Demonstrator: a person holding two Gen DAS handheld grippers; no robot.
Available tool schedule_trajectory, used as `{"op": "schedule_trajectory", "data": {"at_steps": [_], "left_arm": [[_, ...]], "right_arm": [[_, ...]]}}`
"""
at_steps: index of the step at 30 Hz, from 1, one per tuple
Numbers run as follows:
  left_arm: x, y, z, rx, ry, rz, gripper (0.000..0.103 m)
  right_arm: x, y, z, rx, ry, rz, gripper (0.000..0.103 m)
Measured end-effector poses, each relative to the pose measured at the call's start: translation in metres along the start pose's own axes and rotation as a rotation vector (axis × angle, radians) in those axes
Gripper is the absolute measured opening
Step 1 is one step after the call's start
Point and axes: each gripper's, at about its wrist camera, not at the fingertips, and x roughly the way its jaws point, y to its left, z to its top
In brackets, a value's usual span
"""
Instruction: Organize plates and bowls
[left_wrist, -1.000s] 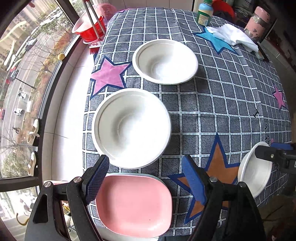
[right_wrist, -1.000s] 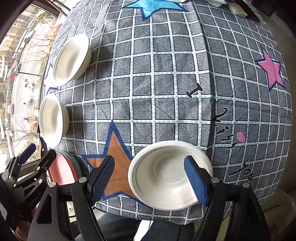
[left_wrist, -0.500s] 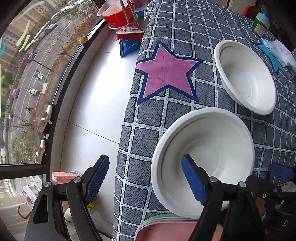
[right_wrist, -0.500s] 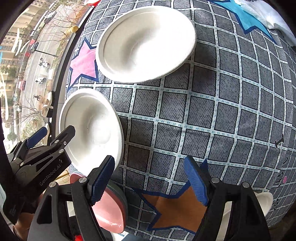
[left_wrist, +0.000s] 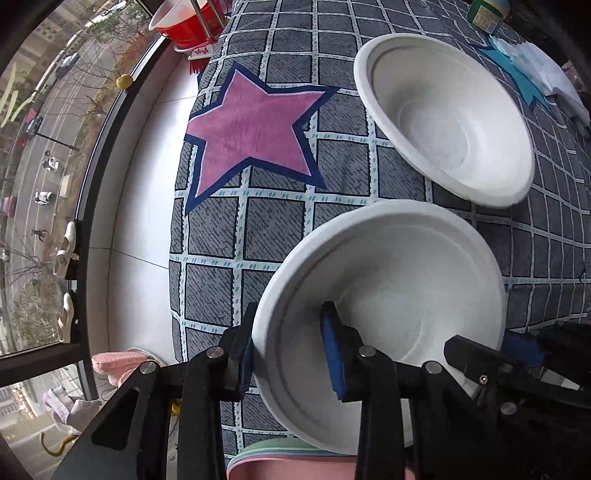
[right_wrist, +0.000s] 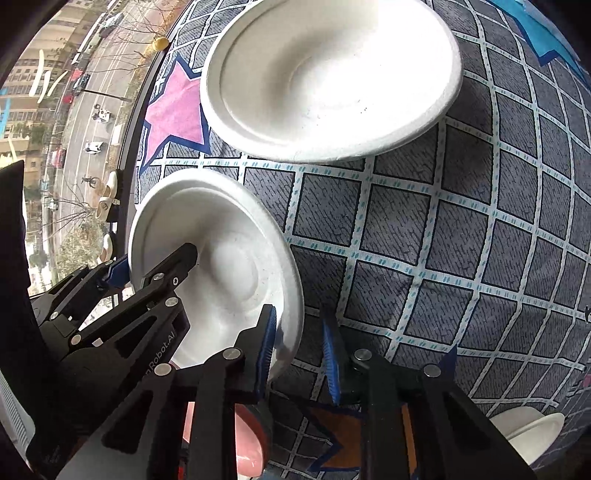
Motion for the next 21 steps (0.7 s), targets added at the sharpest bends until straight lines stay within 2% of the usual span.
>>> {"op": "schedule_trajectory", "data": {"at_steps": [4,11,21], "left_arm": [[-0.003,-0.035,0.002,0.055,0.010,-0.008,0.034],[-0.015,-0.112,0.005,0.154,0.001,-0.034,0.034],[-0.022,-0.202,0.027,0.217,0.005,-0.078,0.034]], "right_arm": [[-0.006,-0.020,0.000,0.020,0.006,-0.013,0.022],[-0.030,-0.087,-0.004,0.097,-0.009,-0.049,0.022],[-0.061,-0.174,-0.011,0.225,-0.051,-0.080,0.022]]}}
